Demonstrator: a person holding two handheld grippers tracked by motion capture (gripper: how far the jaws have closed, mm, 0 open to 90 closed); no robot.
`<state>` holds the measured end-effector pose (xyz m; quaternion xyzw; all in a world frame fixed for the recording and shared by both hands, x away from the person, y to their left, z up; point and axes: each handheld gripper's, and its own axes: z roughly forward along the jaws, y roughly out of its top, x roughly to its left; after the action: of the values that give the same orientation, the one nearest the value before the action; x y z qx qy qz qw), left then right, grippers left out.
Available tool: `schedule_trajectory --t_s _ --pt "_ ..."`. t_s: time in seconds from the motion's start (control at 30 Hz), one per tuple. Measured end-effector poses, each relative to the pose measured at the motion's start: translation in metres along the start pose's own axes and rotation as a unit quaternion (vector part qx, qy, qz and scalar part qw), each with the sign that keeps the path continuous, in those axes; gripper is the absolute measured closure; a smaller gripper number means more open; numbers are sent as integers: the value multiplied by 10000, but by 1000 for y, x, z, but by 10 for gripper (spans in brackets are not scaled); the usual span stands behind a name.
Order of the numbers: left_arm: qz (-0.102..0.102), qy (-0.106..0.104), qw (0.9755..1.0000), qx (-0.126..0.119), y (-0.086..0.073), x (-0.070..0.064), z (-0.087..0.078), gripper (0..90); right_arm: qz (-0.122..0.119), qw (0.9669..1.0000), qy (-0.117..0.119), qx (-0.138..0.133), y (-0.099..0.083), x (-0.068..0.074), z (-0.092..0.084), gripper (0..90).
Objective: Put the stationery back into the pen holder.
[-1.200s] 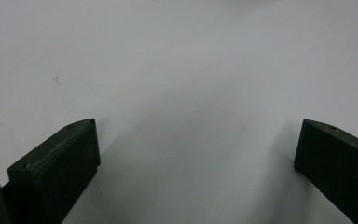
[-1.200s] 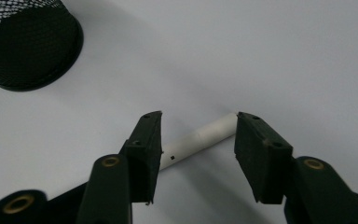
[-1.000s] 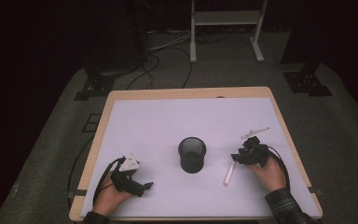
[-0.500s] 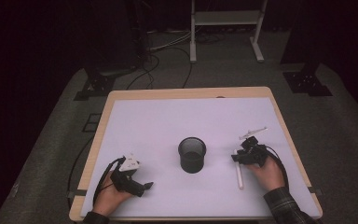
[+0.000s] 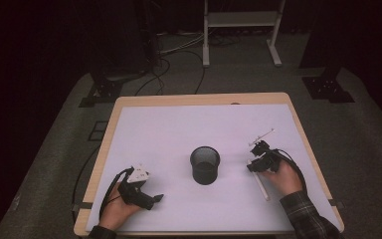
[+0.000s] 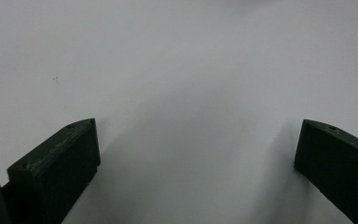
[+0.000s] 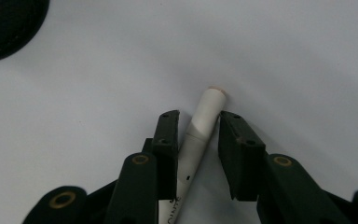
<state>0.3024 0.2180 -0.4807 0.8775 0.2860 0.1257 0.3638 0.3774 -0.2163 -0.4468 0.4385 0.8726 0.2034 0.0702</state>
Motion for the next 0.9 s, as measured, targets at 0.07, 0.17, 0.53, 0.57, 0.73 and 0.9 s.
schedule_trajectory --t_s 0.07,0.17,0.53,0.57,0.73,0.9 --pt "8 1 10000 7 0 0 0 0 -68 9999 -40 78 3 1 1 697" --pt "22 0 10000 18 0 0 0 0 -149 9996 -92 199 8 2 2 714" --pt "25 2 10000 19 0 0 0 0 -227 9977 -218 603 20 8 5 775" --pt "24 2 10000 19 0 0 0 0 -222 9977 -217 603 20 8 5 776" --pt "6 2 10000 2 0 0 0 0 -144 9990 -106 412 15 5 3 778" --pt "17 4 10000 1 0 0 0 0 -48 9999 56 125 7 -1 2 779"
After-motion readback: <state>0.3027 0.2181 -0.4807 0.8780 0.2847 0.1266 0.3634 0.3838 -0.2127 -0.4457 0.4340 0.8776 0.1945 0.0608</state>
